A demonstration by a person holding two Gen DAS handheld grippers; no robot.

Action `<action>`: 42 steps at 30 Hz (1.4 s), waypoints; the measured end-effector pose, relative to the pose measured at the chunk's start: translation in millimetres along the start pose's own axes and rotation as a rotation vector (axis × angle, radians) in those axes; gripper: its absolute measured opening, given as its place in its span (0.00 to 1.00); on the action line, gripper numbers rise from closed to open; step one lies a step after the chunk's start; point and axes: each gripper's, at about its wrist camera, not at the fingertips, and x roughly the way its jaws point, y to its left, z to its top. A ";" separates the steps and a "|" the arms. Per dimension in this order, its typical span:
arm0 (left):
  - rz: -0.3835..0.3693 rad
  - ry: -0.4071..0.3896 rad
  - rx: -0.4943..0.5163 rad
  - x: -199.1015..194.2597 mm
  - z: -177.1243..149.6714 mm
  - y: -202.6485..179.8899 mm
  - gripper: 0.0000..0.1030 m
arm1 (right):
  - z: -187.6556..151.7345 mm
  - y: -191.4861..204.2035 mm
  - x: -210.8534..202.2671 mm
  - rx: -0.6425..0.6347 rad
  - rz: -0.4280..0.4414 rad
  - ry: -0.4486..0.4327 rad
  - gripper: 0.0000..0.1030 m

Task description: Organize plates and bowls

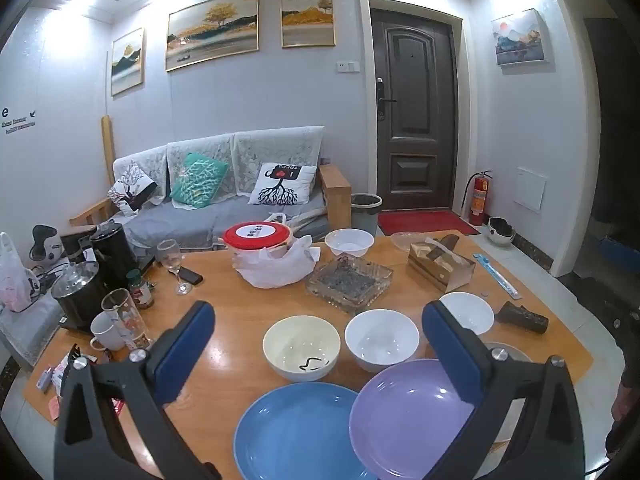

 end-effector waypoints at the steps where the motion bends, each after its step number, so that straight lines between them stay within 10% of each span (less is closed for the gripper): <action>1: -0.003 -0.008 0.000 -0.6 0.2 0.1 1.00 | -0.3 1.4 -0.1 0.000 0.000 0.003 0.99; 42: -0.038 0.022 -0.018 3.2 -3.4 -2.3 1.00 | -14.8 5.3 3.8 0.037 0.037 0.067 0.99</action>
